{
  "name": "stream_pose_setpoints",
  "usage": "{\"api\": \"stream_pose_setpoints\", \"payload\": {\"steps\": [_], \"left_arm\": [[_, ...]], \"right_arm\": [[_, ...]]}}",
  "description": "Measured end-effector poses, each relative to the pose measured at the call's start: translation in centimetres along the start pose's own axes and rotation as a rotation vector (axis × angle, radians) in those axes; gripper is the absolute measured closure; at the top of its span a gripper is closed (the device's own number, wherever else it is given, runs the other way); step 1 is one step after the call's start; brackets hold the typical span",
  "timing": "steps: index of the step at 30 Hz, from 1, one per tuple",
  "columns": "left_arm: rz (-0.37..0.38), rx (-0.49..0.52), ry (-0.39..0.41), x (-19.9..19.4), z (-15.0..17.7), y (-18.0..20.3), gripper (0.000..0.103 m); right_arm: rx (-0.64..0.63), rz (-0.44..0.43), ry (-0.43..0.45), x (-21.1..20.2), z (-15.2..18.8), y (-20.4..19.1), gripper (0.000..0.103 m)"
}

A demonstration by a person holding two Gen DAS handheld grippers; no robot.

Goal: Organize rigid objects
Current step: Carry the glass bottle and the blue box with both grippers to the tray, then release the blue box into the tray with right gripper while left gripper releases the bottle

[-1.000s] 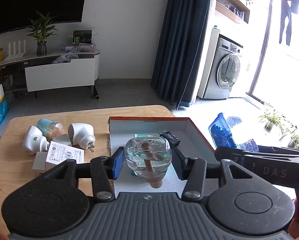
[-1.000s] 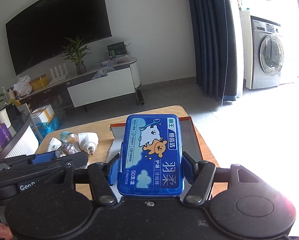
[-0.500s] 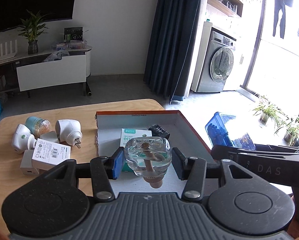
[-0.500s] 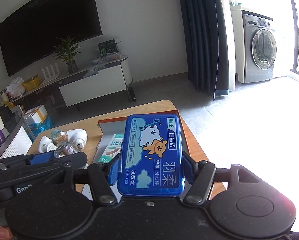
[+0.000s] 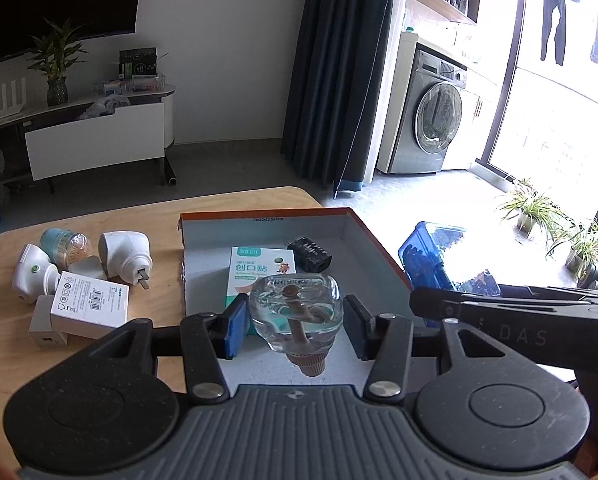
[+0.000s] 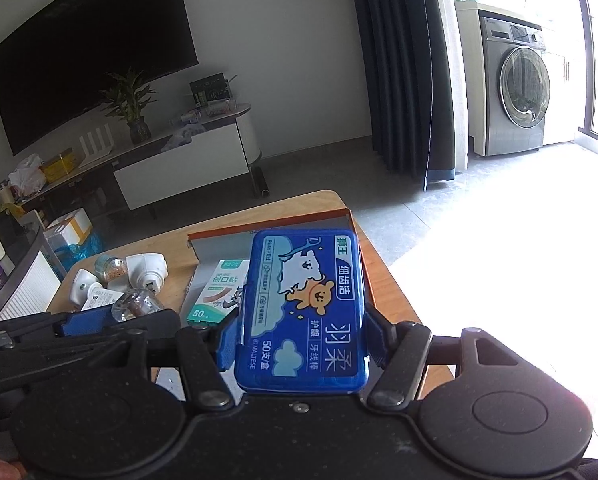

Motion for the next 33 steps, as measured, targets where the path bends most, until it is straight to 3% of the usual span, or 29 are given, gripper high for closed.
{"api": "stream_pose_setpoints", "payload": {"steps": [27, 33], "left_arm": [[0.018, 0.021, -0.056, 2.3, 0.4, 0.8, 0.053], [0.03, 0.028, -0.069, 2.8, 0.5, 1.4, 0.053]], "right_arm": [[-0.032, 0.017, -0.047, 3.8, -0.6, 1.5, 0.027], [-0.028, 0.036, -0.016, 3.4, -1.1, 2.1, 0.026]]}}
Point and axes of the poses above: each gripper's, at about its wrist camera, not at the fingertips, and x roughly the way its jaws point, y to its right, z to its underside, the point moved 7 cm from there along x, roughly the way its jaws point, and after that the axes turned 12 degrees about -z, right-handed, at the moved point
